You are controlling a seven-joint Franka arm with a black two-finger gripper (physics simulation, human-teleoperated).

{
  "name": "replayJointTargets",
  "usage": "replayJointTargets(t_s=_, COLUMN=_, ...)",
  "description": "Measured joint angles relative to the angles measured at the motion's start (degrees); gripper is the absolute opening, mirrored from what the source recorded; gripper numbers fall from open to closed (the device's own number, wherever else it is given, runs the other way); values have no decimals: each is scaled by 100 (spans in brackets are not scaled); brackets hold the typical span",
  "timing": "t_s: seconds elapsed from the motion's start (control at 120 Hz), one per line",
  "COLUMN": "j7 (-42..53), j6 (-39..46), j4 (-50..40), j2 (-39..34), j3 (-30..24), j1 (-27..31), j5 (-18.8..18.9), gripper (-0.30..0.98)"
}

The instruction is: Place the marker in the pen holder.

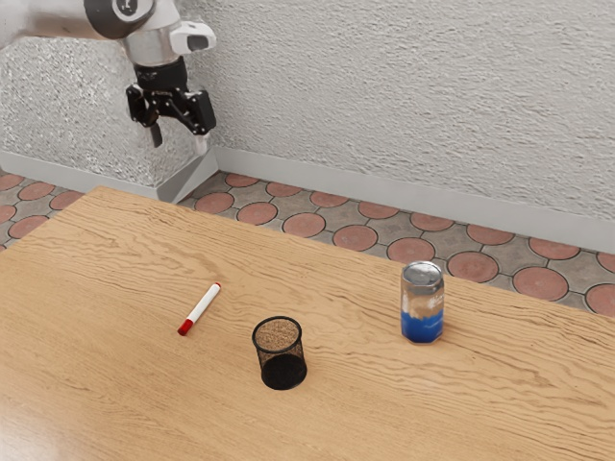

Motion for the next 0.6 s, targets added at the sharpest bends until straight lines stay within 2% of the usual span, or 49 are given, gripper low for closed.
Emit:
replayJointTargets(t_s=0.108, j7=4, j6=63, j4=68, j2=18, j3=-125, j1=10, j5=-92, gripper=69)
replayJointTargets(t_s=0.183, j7=1, j6=261, j4=-778, j2=-405, j3=-142, j1=-58, j5=-235, gripper=68)
replayJointTargets(t_s=0.292, j7=-5, j6=523, j4=-1475, j2=-70, j3=-5, j1=-71, j5=-220, gripper=68)
replayJointTargets(t_s=0.35, j7=-5, j6=1063, j4=-2362, j2=92, j3=166, j1=-44, j5=-158, gripper=68)
replayJointTargets(t_s=0.4, j7=37, j6=1620, j4=-2771, j2=392, j3=183, j1=1, j5=-98, gripper=69)
replayJointTargets(t_s=0.508, j7=117, j6=2615, j4=-3011, j2=763, j3=-335, j1=482, j5=50, gripper=69)
replayJointTargets(t_s=0.6, j7=178, j6=3192, j4=-3048, j2=847, j3=-617, j1=740, j5=391, gripper=69)
